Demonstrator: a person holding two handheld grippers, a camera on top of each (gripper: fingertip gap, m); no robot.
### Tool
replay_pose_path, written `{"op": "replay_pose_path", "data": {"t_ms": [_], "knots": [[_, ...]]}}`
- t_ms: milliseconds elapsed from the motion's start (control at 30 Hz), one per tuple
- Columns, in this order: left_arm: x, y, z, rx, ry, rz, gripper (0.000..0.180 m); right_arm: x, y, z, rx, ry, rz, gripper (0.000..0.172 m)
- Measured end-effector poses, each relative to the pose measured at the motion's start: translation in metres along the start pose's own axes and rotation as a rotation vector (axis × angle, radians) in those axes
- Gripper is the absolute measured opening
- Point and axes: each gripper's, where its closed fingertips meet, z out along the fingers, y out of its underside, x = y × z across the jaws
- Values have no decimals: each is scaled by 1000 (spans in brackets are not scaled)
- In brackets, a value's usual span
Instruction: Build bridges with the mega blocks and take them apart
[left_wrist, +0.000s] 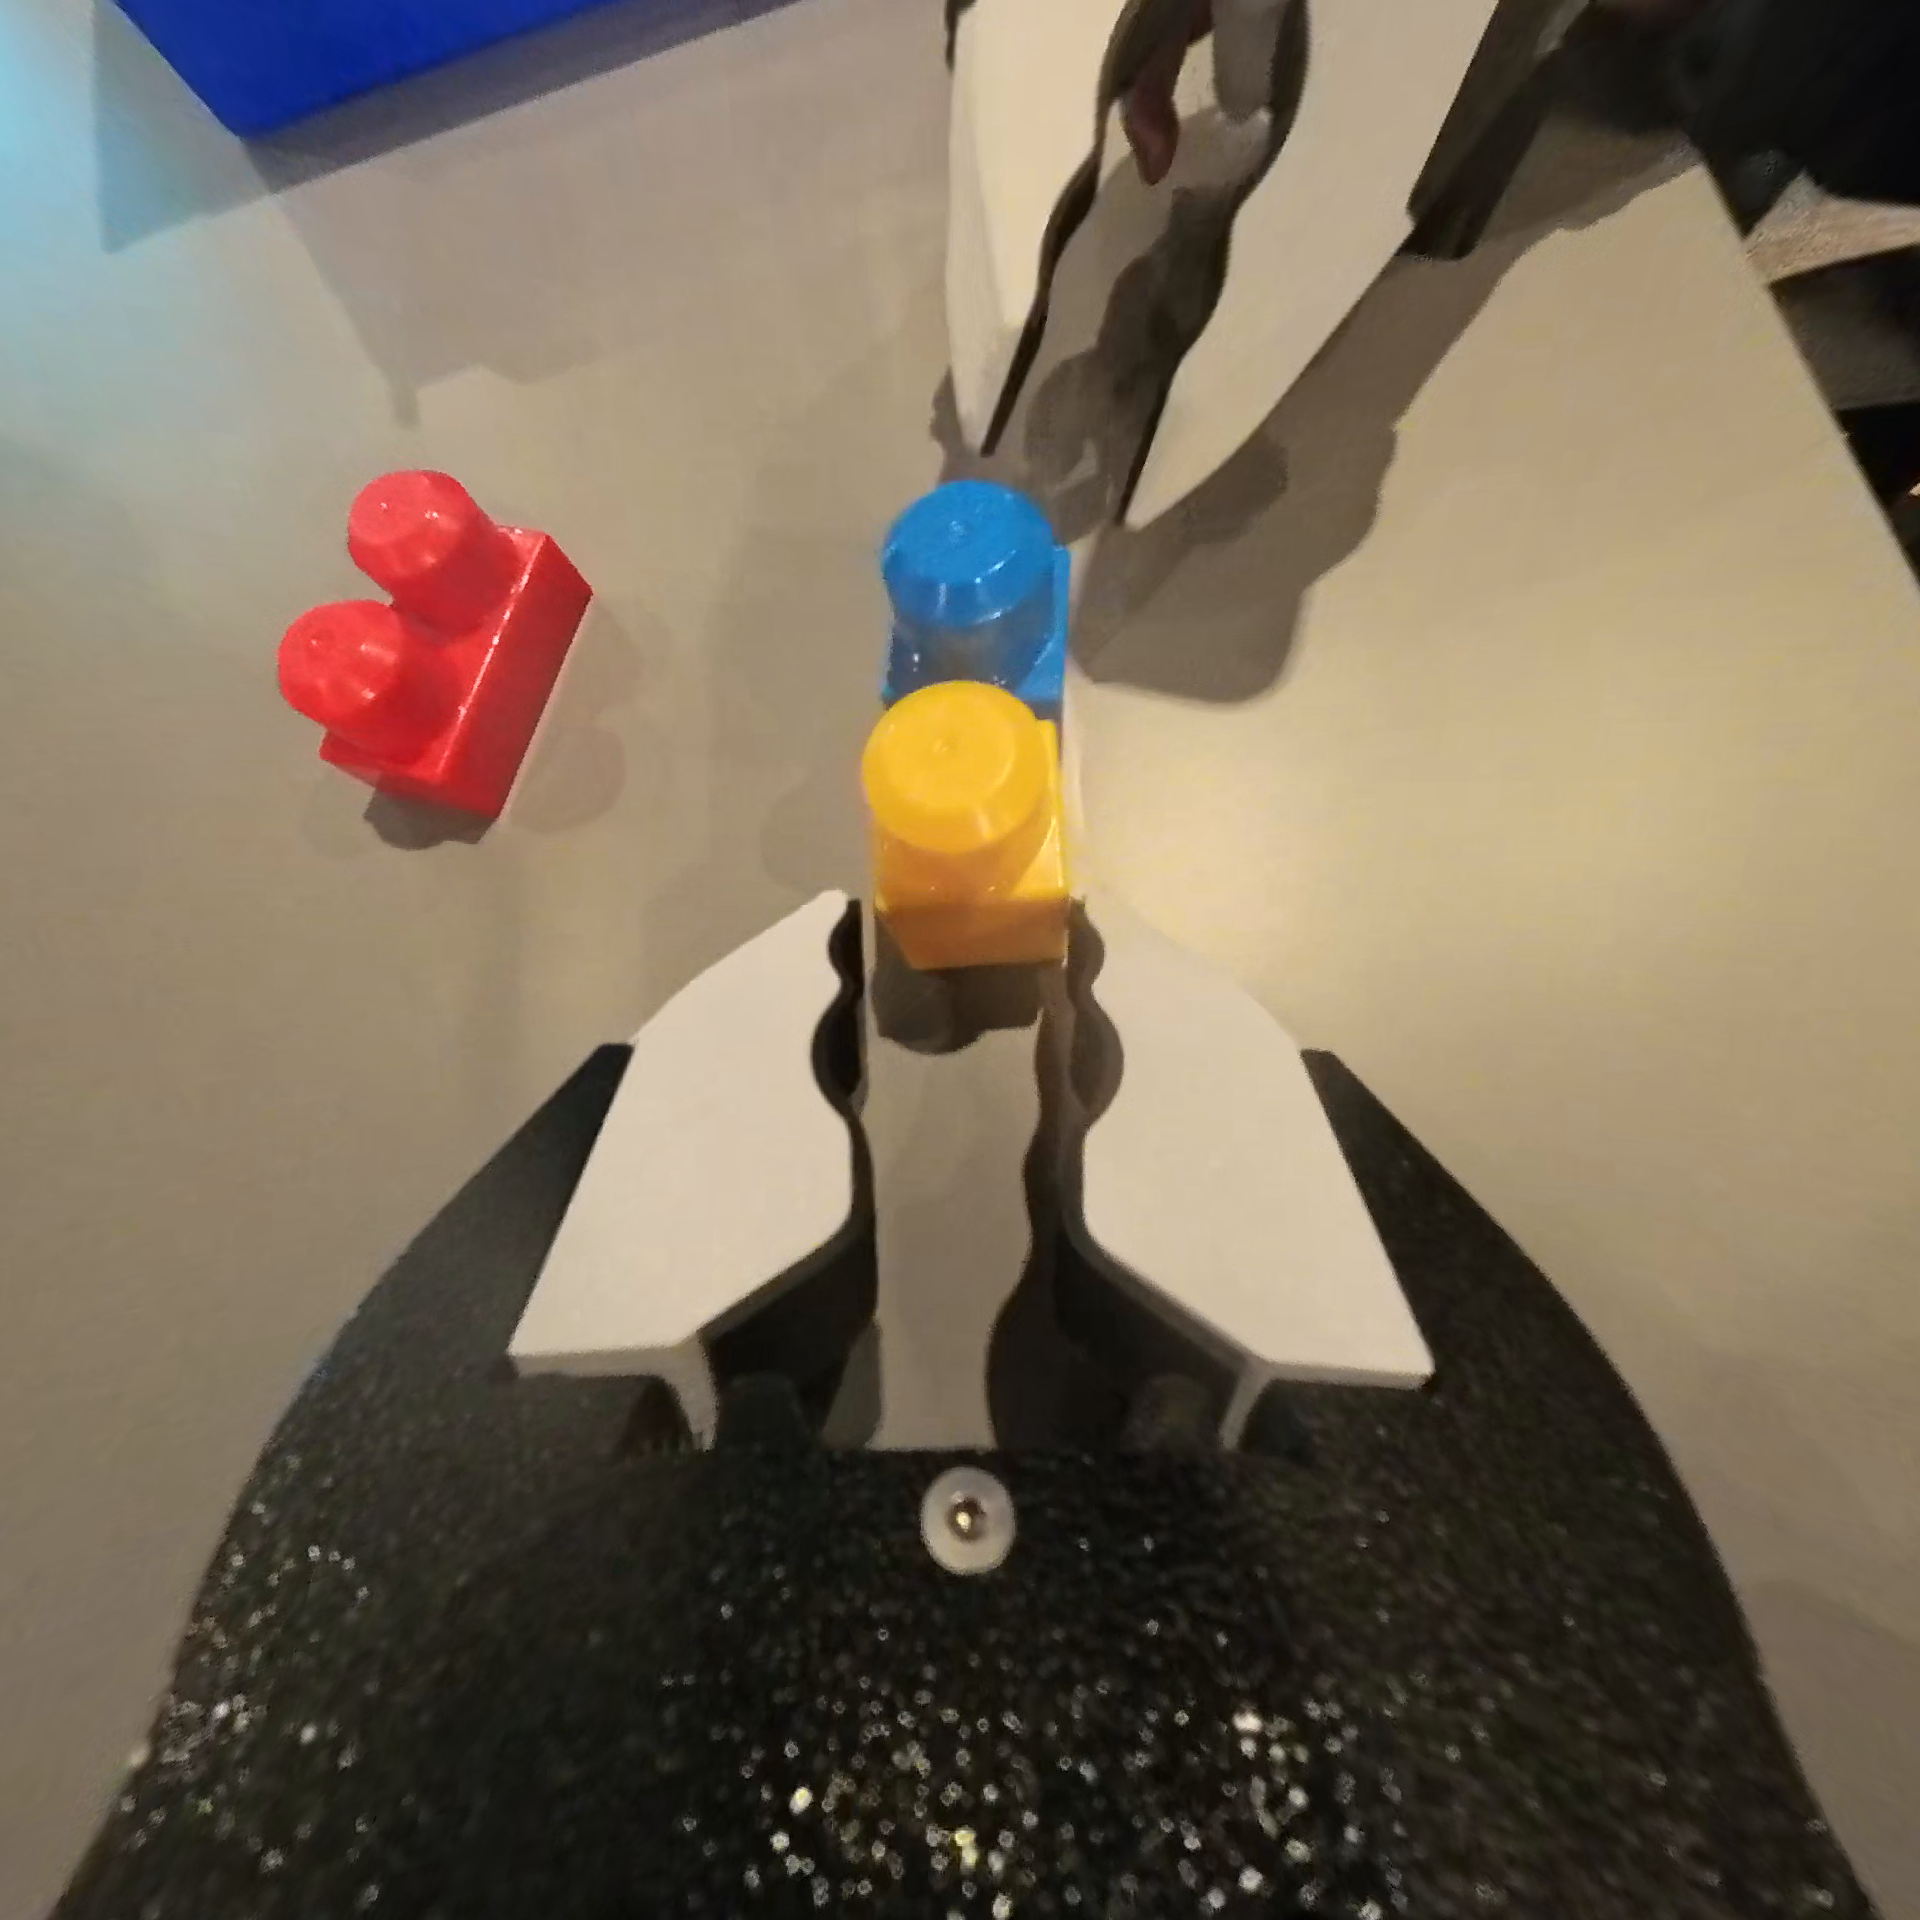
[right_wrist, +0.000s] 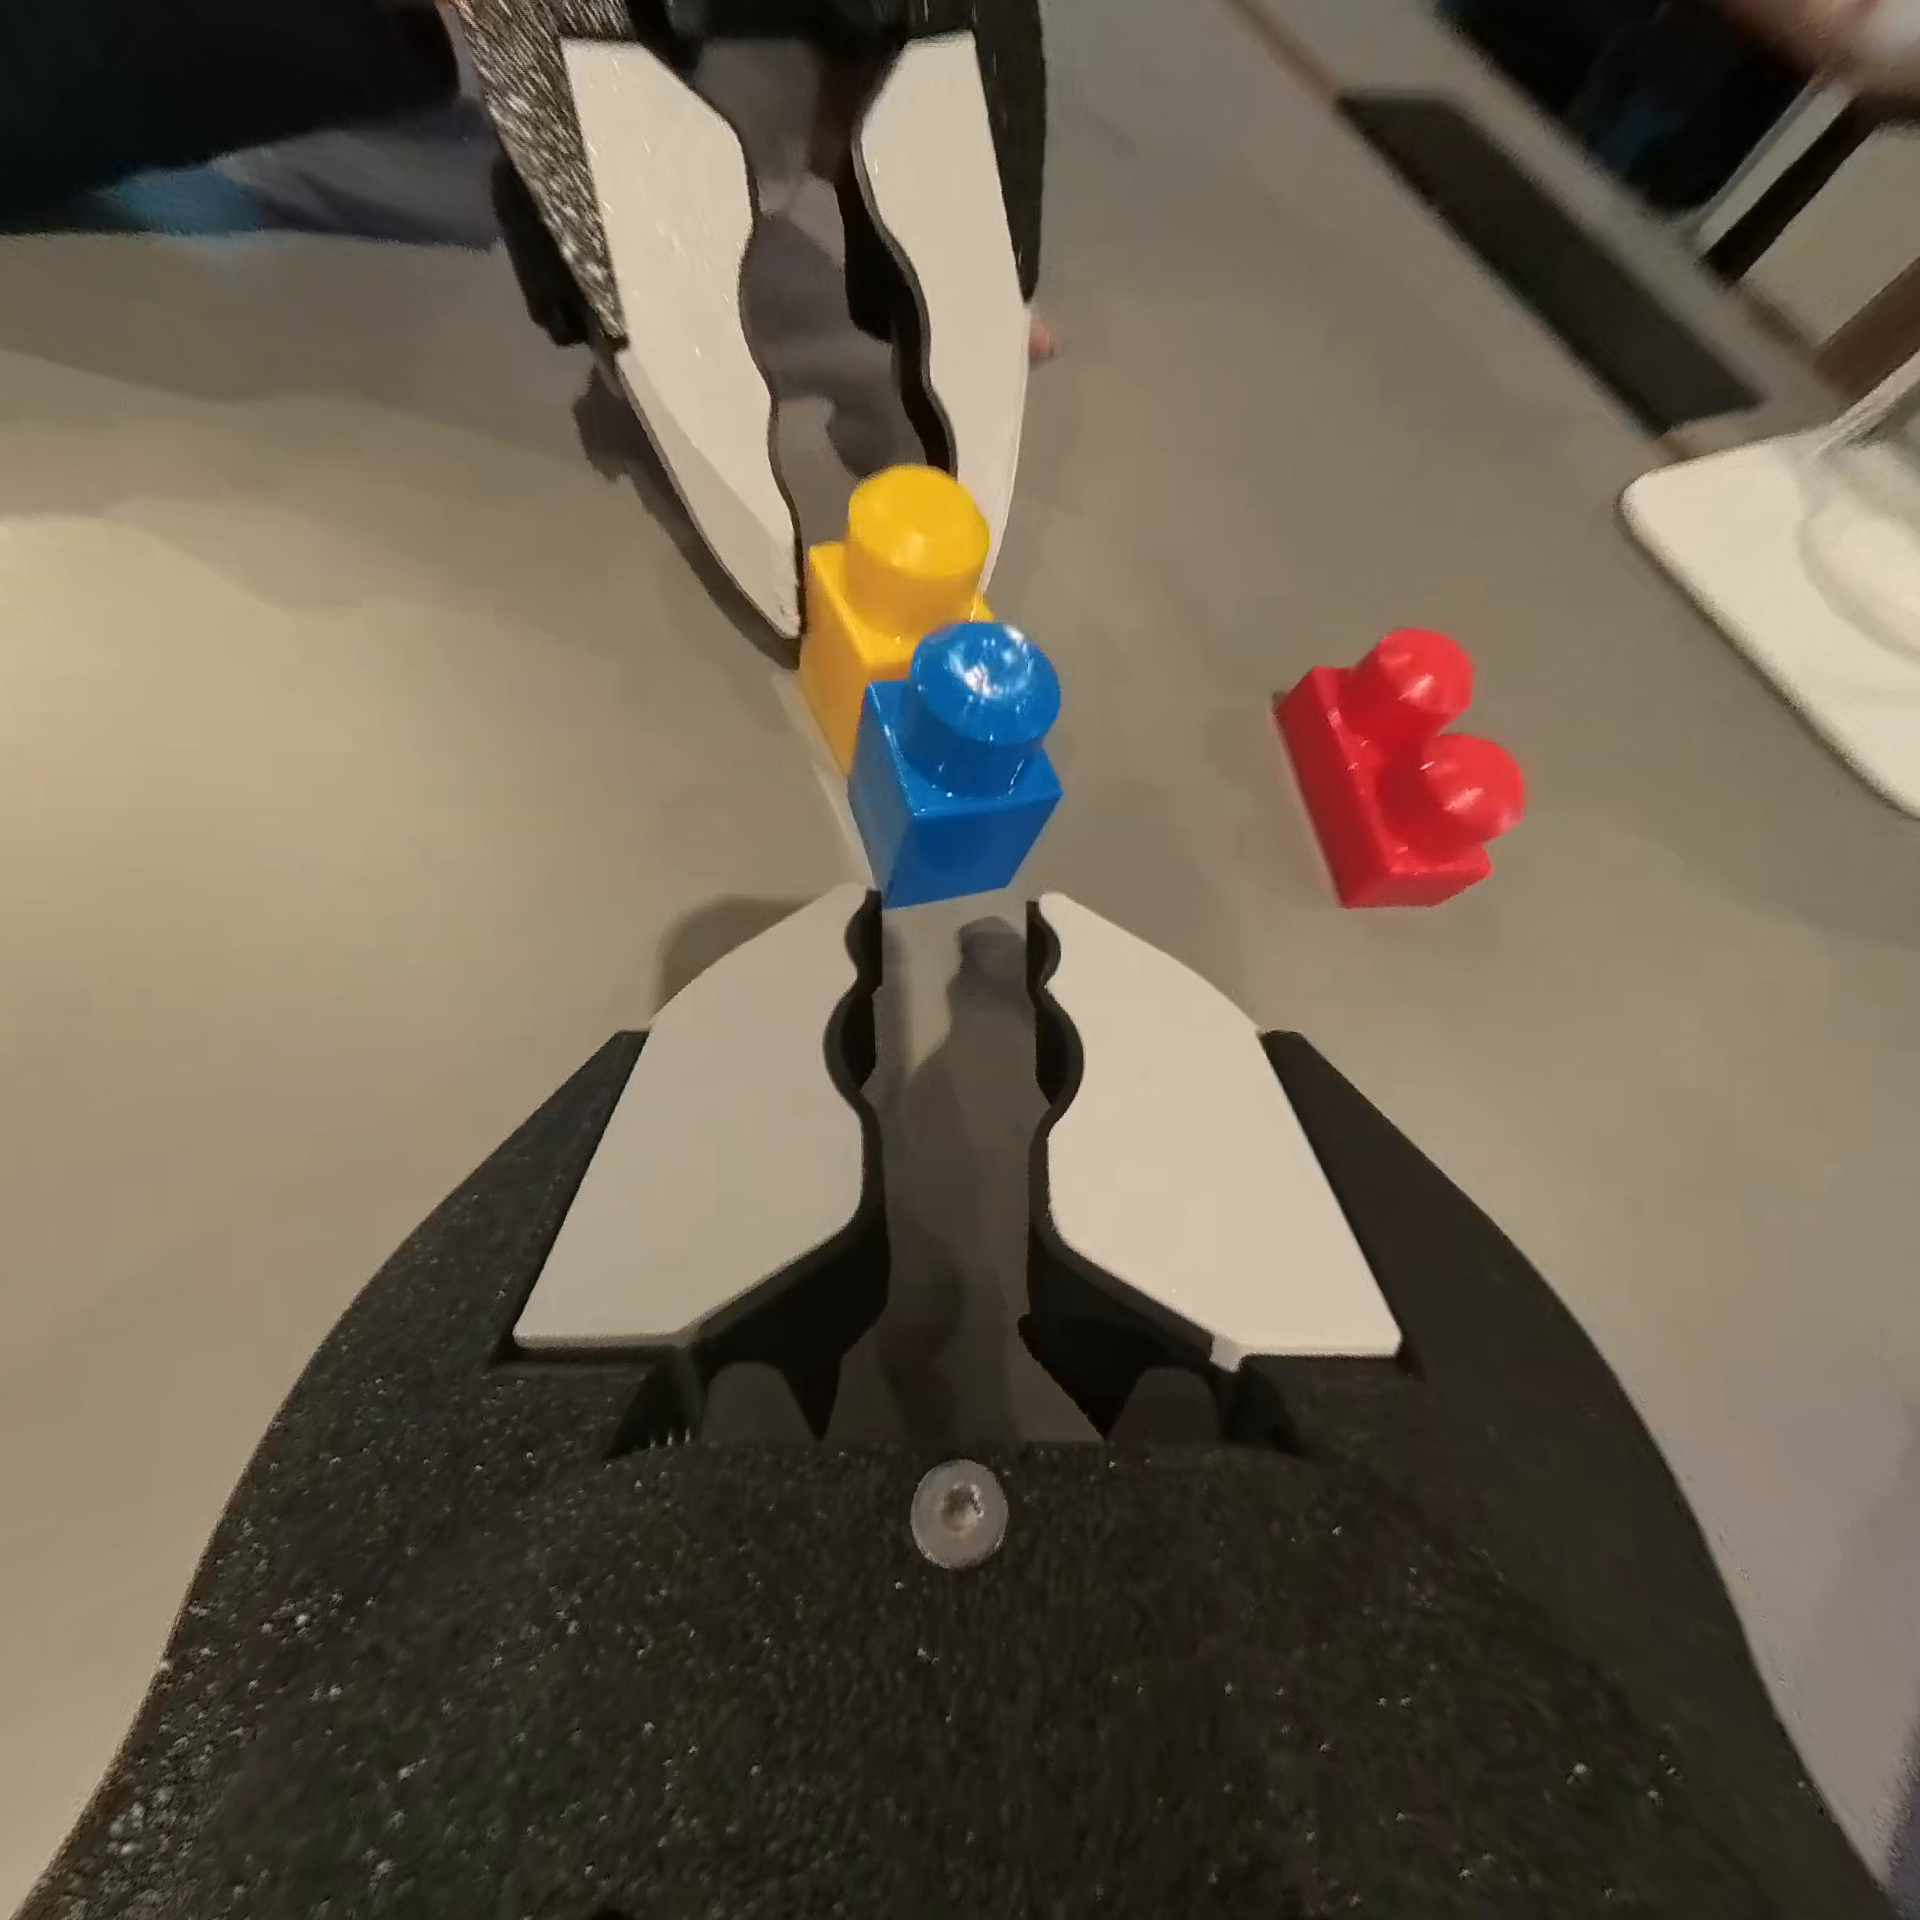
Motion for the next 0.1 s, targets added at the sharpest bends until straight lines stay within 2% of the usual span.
{"op": "replay_pose_path", "data": {"t_ms": [100], "knots": [[1, 1, 5, -5, 6, -13, 36, -2, 1, 8, 0, -34, 29, 24]]}}
